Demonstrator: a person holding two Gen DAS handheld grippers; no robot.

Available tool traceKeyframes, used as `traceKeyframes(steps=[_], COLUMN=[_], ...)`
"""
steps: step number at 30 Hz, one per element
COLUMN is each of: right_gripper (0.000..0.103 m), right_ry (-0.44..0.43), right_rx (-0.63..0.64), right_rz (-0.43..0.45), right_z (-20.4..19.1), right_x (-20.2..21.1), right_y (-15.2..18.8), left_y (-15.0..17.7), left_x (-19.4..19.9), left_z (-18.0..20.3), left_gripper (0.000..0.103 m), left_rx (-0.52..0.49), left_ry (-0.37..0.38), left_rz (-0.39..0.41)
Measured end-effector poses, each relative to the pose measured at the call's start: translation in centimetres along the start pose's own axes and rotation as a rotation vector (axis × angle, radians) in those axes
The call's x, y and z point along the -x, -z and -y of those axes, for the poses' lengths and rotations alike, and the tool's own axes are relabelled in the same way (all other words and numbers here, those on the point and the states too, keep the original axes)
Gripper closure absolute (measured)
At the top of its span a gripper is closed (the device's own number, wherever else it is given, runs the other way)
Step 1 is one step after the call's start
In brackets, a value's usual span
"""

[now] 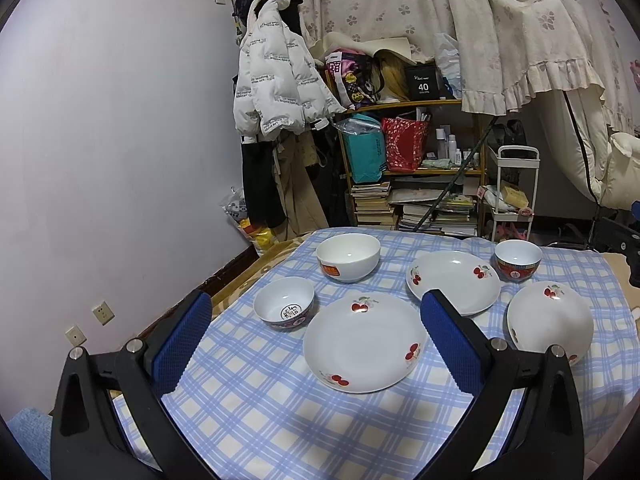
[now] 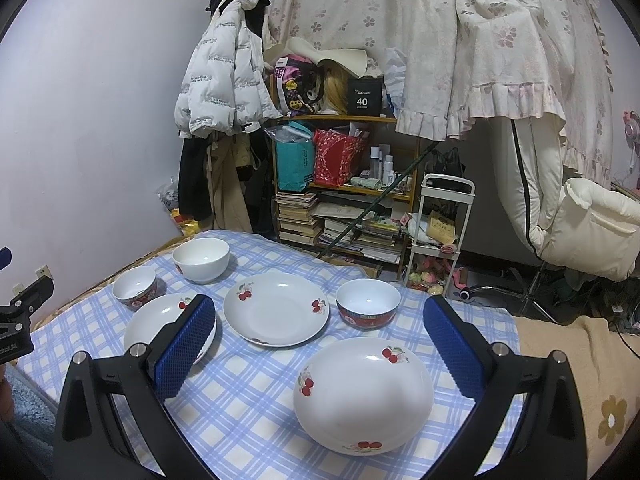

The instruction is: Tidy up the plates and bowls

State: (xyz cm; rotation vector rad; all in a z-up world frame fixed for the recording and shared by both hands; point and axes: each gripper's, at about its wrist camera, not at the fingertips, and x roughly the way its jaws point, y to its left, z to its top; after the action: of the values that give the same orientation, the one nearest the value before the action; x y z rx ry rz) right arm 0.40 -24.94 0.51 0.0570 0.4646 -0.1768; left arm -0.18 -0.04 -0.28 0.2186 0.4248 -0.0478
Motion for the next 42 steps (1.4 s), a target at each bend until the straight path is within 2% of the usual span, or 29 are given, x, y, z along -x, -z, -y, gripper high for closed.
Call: traceKeyframes(steps=[42], right_gripper=[0.0], right_ry=[0.0], right_rx=[0.0], right_rz=[0.001], right_z=[0.0], right_x=[0.09], right_y=[-0.03], left_y=[0.2], left_x=[0.14], left_z=[-0.22], left_gripper=[0.001], left_rx=[0.001], left_ry=[0.0], left_rz=[-0.002])
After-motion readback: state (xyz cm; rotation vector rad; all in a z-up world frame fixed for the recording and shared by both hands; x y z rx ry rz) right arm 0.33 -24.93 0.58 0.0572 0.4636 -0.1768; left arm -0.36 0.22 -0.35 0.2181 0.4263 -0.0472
